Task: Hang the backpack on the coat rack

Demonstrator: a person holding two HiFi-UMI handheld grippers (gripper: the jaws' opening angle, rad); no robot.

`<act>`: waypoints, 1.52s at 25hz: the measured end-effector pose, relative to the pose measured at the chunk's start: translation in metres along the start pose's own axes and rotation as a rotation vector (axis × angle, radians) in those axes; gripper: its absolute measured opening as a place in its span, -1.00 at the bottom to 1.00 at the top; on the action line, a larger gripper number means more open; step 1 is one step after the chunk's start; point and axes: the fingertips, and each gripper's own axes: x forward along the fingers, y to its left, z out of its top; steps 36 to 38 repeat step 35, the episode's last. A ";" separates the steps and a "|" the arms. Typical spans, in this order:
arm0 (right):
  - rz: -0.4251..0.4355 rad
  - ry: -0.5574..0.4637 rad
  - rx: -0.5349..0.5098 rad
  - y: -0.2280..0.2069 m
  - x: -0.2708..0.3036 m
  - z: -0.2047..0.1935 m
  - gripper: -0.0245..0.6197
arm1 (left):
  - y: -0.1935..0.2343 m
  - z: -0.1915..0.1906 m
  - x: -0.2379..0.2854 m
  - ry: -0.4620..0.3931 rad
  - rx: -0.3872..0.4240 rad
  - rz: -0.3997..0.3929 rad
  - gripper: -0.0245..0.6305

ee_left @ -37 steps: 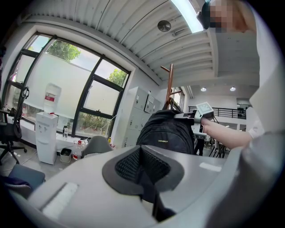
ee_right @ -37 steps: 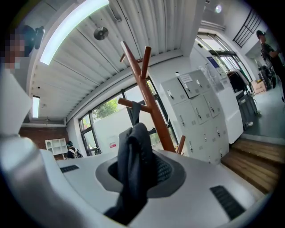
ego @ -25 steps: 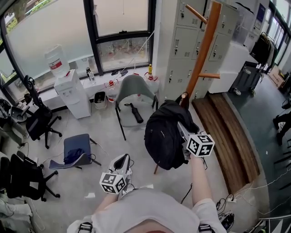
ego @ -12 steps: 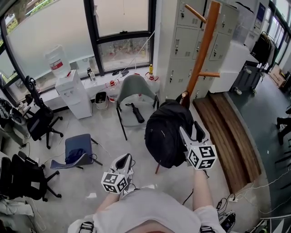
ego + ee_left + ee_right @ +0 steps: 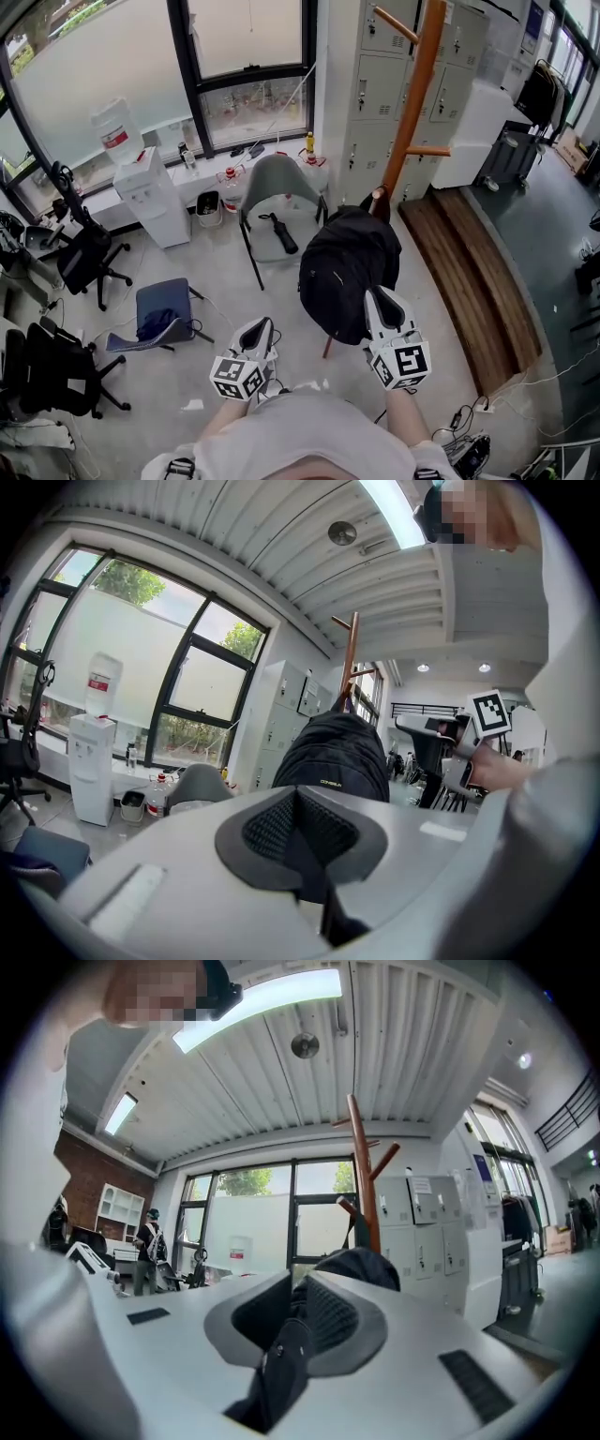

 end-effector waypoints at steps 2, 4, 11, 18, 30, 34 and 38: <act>0.019 0.014 0.018 0.010 -0.003 -0.012 -0.82 | 0.000 0.001 0.000 -0.001 0.002 -0.001 -0.90; 0.038 0.049 0.017 0.019 -0.005 -0.027 -0.89 | 0.000 0.002 0.000 0.000 0.009 0.000 -0.90; 0.084 0.133 0.062 0.043 -0.011 -0.066 -0.90 | 0.003 0.002 0.000 0.010 0.032 0.005 -0.90; 0.106 0.182 0.114 0.055 -0.008 -0.096 -0.90 | 0.000 0.002 0.004 0.019 0.037 -0.004 -0.90; 0.108 0.151 0.143 0.053 -0.007 -0.092 -0.90 | -0.003 0.002 0.005 0.016 0.039 -0.021 -0.90; 0.103 0.145 0.154 0.053 -0.006 -0.090 -0.90 | -0.002 0.004 0.005 0.016 0.039 -0.022 -0.90; 0.101 0.142 0.160 0.053 -0.006 -0.089 -0.90 | -0.002 0.004 0.005 0.015 0.039 -0.022 -0.90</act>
